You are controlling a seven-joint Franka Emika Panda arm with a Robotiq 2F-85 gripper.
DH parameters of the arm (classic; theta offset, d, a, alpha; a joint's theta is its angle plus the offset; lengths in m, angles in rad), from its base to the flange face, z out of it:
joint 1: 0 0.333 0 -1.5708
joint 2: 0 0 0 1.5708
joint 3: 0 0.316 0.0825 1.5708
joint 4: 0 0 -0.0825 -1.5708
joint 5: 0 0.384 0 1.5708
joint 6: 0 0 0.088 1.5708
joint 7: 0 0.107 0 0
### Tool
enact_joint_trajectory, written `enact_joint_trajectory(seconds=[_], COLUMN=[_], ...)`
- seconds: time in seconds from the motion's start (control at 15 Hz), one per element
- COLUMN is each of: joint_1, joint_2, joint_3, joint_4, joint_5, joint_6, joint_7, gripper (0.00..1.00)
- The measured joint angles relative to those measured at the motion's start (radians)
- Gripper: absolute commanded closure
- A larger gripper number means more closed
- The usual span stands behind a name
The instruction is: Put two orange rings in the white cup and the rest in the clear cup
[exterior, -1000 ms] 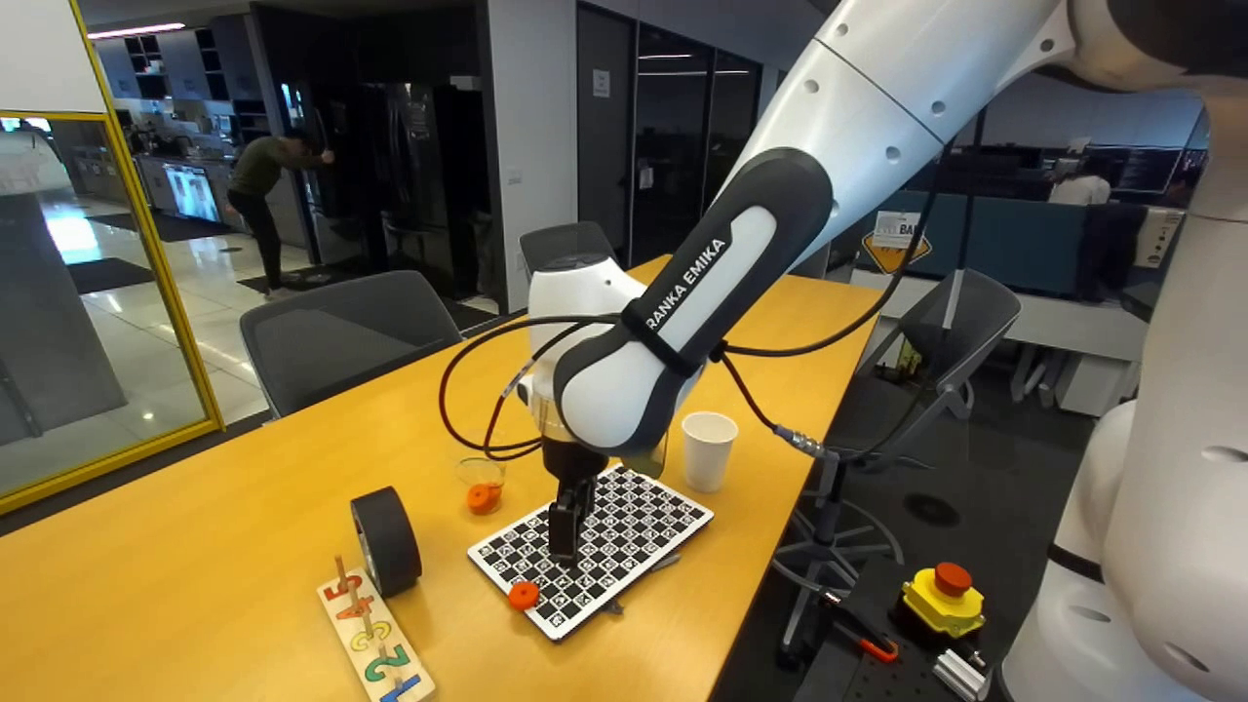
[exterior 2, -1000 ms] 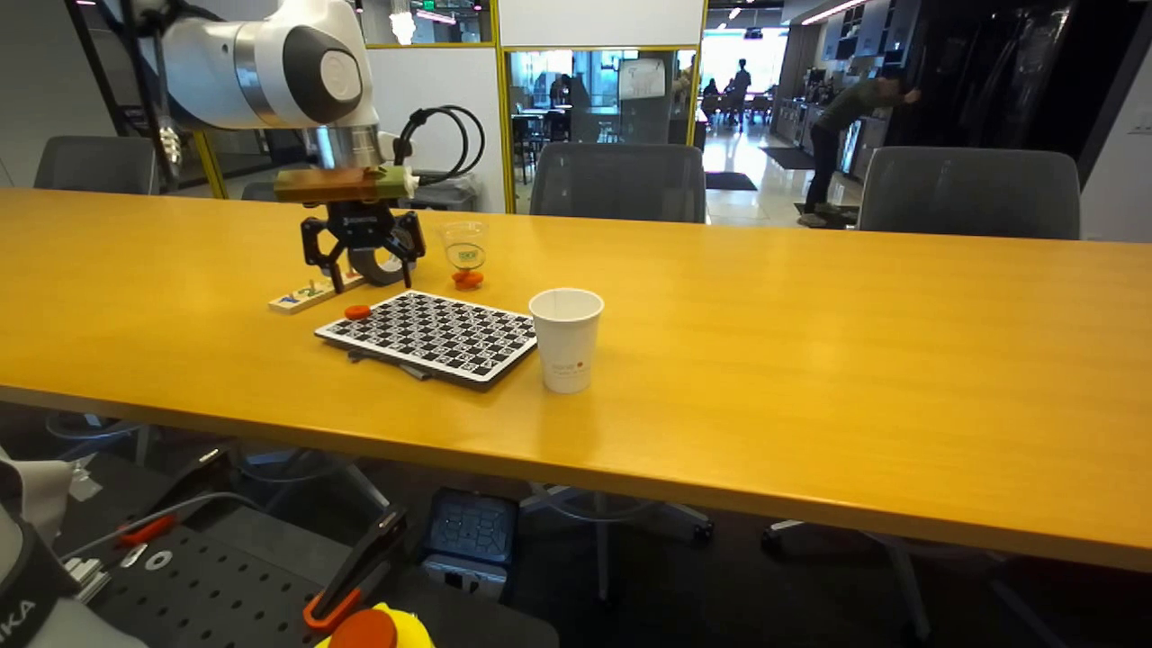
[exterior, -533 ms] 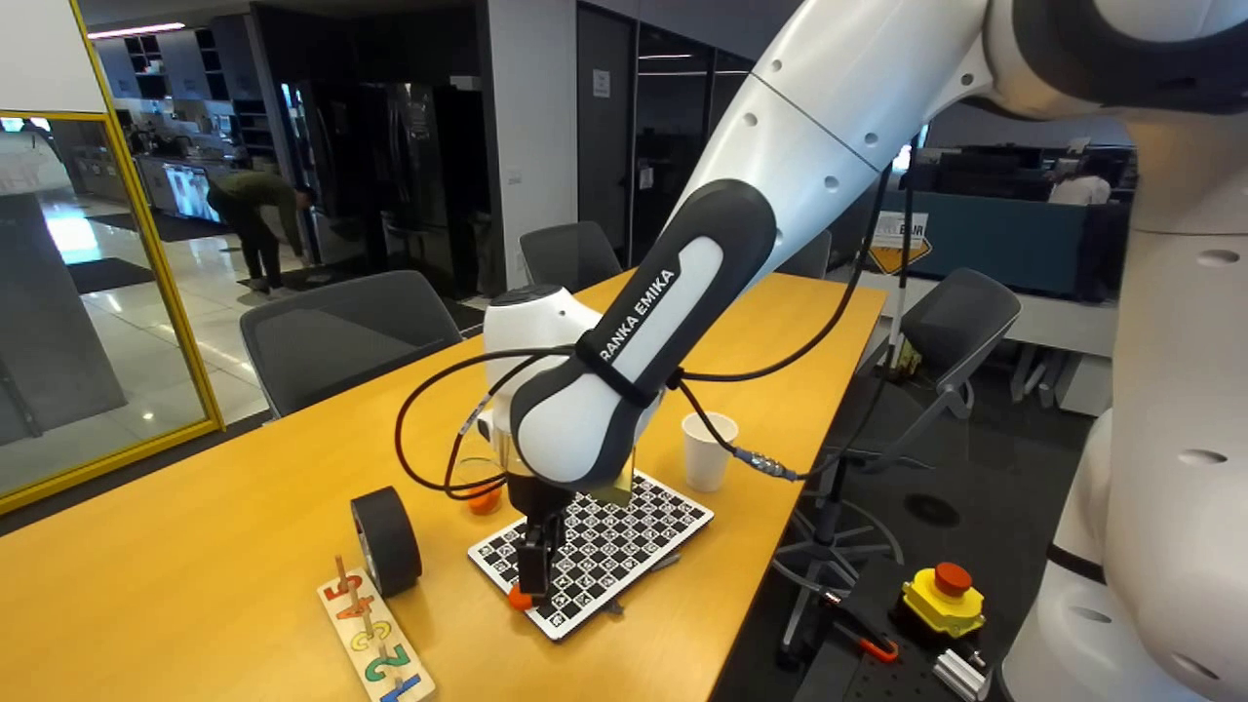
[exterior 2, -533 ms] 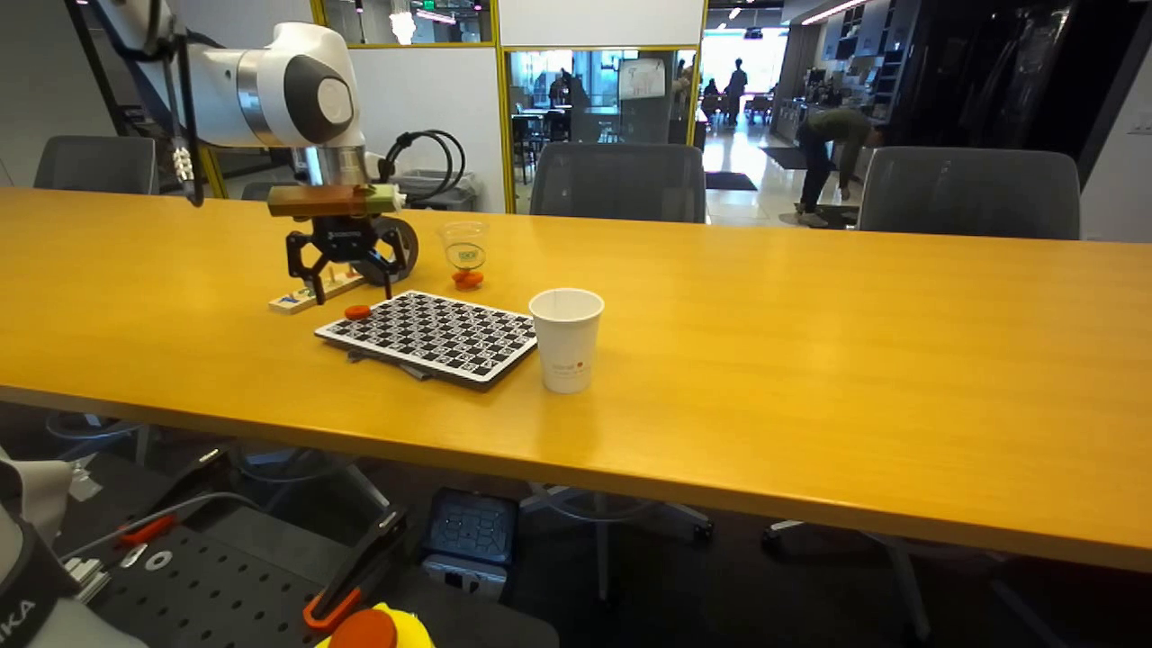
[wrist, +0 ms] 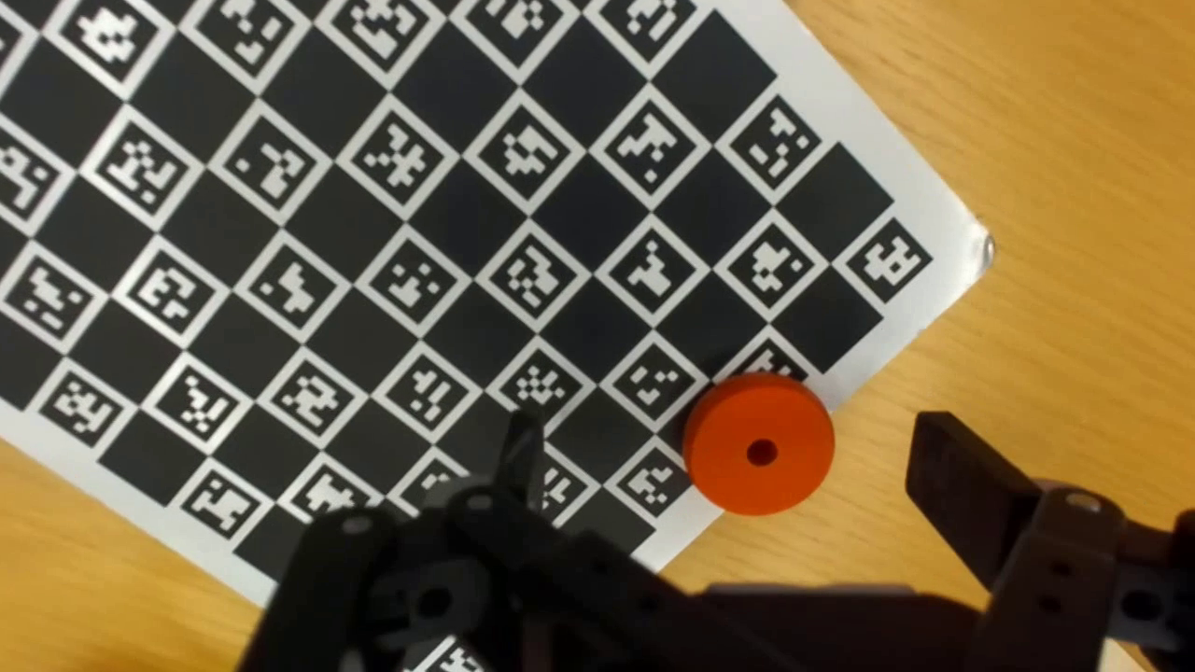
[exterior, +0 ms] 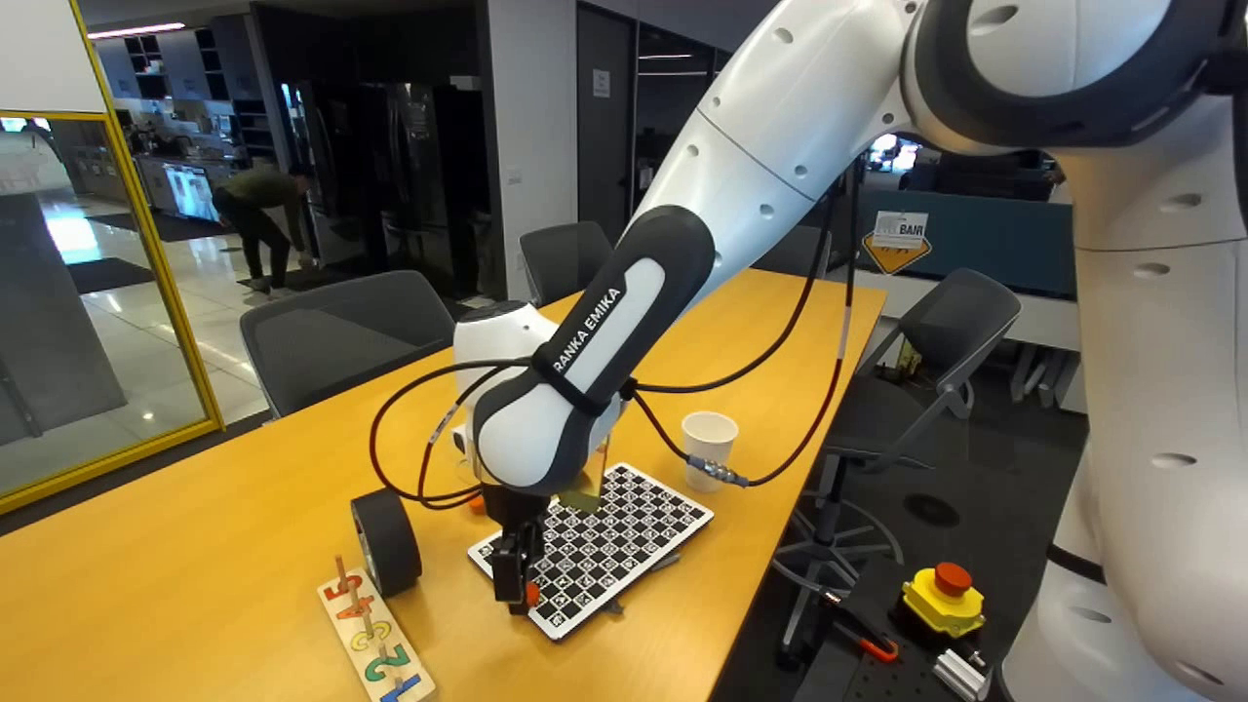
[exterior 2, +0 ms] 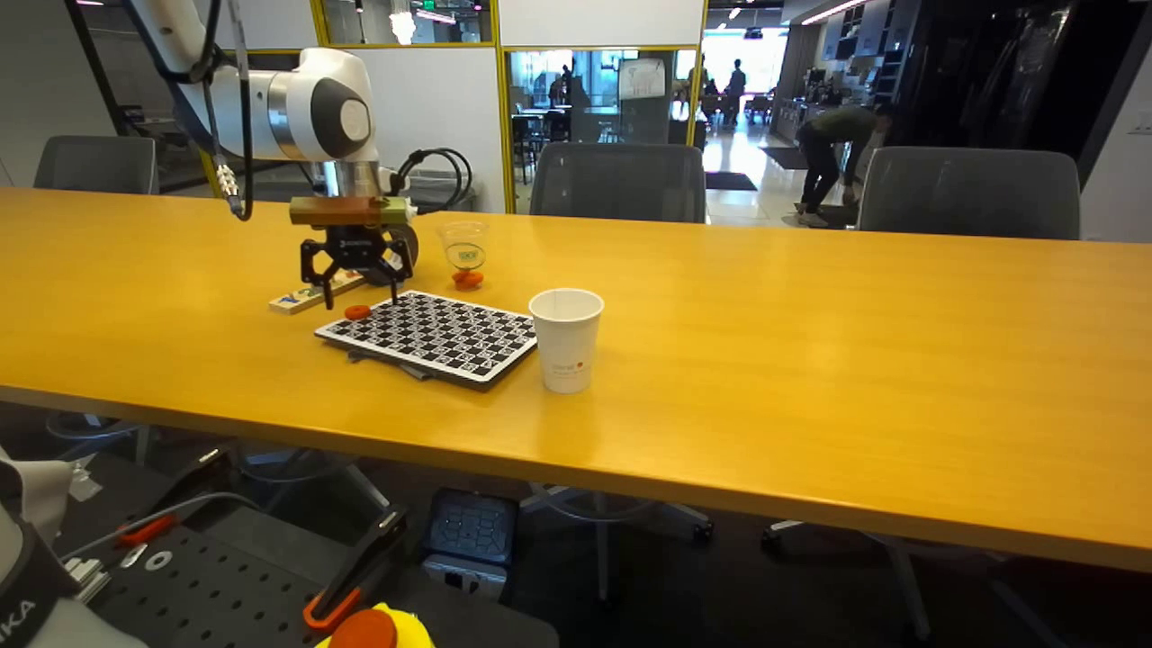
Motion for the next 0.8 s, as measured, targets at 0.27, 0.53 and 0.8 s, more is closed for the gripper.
enact_joint_trajectory(seconds=[0.27,0.53,0.8], joint_1=[0.0,0.0,-0.004], joint_2=[0.04,0.058,0.06], joint_3=[0.0,0.0,0.0], joint_4=[0.038,0.058,0.075], joint_5=[0.0,0.0,0.0], joint_6=[-0.015,-0.025,-0.034], joint_7=[0.0,0.0,0.0], gripper=[0.0,0.34,0.66])
